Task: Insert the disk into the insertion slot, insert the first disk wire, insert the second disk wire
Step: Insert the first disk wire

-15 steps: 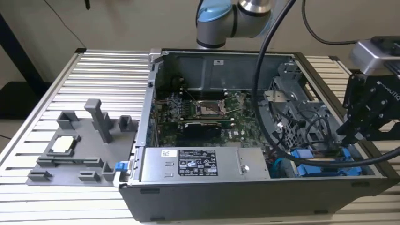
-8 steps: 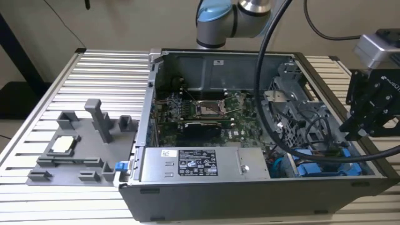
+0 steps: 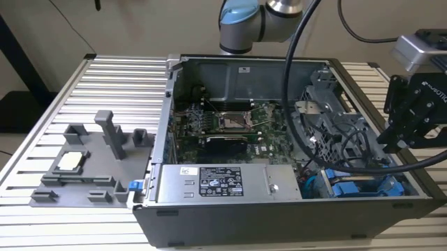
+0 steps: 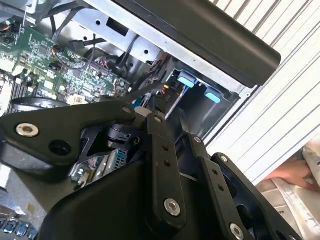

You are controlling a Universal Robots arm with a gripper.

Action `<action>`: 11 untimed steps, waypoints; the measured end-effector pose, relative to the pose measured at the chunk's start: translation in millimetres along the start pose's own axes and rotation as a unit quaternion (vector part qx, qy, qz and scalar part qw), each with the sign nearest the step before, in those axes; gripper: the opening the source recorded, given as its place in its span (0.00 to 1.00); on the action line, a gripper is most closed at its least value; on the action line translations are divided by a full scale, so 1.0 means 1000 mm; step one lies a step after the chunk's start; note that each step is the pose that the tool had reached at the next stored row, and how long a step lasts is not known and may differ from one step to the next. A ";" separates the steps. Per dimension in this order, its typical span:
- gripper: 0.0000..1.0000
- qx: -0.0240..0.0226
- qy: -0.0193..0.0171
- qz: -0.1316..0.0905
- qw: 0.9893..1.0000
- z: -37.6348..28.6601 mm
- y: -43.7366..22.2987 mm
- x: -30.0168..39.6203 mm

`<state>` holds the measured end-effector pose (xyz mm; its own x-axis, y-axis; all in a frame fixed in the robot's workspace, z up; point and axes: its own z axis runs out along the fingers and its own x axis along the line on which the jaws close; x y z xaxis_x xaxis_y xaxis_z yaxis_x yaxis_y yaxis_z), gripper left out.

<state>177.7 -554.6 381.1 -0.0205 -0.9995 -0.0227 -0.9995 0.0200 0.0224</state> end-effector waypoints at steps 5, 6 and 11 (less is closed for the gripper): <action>0.27 0.000 0.000 0.000 1.000 0.0002 0.0013 -0.0102; 0.27 0.000 0.000 0.001 1.000 0.0004 0.0029 -0.0103; 0.27 0.000 0.000 0.001 1.000 0.0007 0.0208 -0.0099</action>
<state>157.2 -544.2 381.1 -0.0226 -0.9995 -0.0227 -0.9995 0.0221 0.0221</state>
